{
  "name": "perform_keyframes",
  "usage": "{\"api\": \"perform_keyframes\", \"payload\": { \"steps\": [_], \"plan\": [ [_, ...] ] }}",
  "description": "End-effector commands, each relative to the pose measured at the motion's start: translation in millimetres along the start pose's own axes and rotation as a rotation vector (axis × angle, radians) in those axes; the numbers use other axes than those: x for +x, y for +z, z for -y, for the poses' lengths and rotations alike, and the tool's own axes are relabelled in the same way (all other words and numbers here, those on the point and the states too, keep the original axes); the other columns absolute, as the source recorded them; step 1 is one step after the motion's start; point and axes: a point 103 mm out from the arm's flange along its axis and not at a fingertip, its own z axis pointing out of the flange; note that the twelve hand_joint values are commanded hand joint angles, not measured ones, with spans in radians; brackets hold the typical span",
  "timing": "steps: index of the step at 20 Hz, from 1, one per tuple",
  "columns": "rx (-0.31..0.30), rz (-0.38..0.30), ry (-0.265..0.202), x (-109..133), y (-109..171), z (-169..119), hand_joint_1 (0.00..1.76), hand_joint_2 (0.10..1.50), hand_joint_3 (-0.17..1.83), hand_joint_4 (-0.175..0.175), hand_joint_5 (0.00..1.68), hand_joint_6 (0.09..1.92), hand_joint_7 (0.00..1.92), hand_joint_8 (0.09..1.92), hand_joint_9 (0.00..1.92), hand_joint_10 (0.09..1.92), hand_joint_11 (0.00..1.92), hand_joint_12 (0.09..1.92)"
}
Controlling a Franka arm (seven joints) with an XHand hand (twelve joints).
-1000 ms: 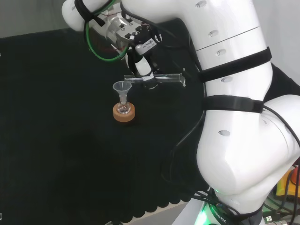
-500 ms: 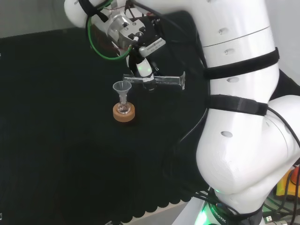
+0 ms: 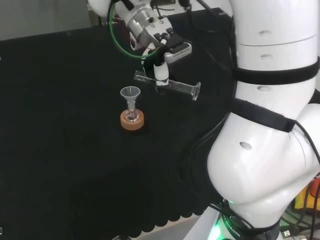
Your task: Pour the water from the graduated cylinder into the round-bottom flask.
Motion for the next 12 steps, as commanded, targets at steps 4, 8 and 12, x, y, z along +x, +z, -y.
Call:
{"api": "perform_keyframes", "payload": {
  "steps": [4,8,12],
  "plan": [
    [-0.469,-0.167,-0.142,-30.4,9.1,4.1,1.25,1.06,0.01,0.035,1.06,0.93,1.14,0.74,1.41,0.12,1.20,0.71],
    [-0.589,-0.220,-0.166,-39.8,10.8,1.7,1.25,1.06,0.01,0.034,1.06,0.94,1.14,0.74,1.41,0.12,1.20,0.71],
    [-0.693,-0.281,-0.187,-48.6,12.2,-3.2,1.25,1.06,0.01,0.034,1.06,0.94,1.13,0.74,1.41,0.12,1.20,0.71]
  ]
}}
